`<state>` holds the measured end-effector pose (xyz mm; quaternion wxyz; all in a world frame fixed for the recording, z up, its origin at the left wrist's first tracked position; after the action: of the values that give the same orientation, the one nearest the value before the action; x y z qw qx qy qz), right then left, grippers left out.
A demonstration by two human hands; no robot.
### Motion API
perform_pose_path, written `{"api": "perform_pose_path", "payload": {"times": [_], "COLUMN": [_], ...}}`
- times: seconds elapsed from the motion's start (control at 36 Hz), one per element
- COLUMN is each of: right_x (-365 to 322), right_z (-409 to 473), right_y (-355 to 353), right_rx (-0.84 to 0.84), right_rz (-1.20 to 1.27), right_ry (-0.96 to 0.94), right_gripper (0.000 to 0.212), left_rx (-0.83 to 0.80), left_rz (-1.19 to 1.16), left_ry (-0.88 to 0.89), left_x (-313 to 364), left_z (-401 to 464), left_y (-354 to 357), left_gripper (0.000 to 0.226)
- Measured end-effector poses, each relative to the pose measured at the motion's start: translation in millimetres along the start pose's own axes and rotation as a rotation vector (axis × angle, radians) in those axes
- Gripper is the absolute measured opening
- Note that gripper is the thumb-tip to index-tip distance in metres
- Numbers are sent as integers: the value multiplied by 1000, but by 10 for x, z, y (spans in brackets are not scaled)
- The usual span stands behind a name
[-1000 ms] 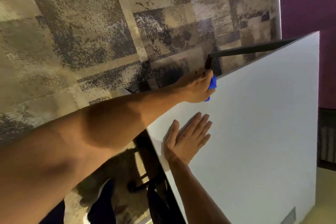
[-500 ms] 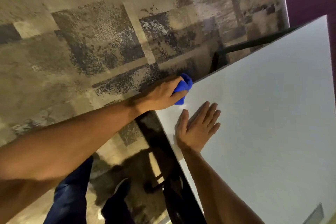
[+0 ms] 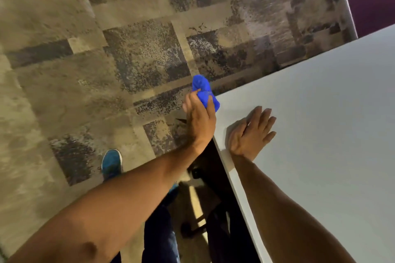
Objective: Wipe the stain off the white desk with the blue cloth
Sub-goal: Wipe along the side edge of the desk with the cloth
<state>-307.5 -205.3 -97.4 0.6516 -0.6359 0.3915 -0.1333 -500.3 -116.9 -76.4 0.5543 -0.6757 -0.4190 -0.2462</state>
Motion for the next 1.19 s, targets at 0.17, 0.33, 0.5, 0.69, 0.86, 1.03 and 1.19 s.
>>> {"api": "perform_pose_path", "payload": {"times": [0.17, 0.33, 0.5, 0.69, 0.86, 1.03, 1.19], "right_x": [18, 86, 87, 100, 292, 412, 485], "right_z": [-19, -39, -72, -133, -438, -640, -852], "right_y": [-56, -130, -175, -232, -239, -269, -610], "right_rx": [39, 118, 77, -270, -453, -519, -501], "right_rz": [178, 375, 565, 579, 584, 639, 836], "right_ry": [4, 29, 25, 15, 83, 146, 275], "right_gripper": [55, 62, 50, 49, 57, 59, 36], "left_rx": [174, 209, 107, -143, -533, -1162, -1246], "left_rz": [-93, -142, -144, -102, -101, 178, 291], "left_ry": [-66, -104, -70, 95, 43, 333, 337], "left_x": [-68, -206, -277, -366, -539, -530, -355], "left_z": [-241, -615, -1119, -1844, -2238, -2594, -2473], "left_y": [-28, 86, 247, 407, 624, 616, 157], "left_gripper": [22, 26, 26, 9, 4, 18, 27]}}
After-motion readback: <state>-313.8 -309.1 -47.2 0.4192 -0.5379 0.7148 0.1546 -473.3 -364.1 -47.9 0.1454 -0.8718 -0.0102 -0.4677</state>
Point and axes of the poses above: each hand's wrist, its own z-axis towards the middle knuckle, its own y-axis out of the palm, x = y × z, the point moved 9 cm from there along z, towards the middle knuckle, and after that the axes turned 9 degrees about z, right-handed, at the moved point
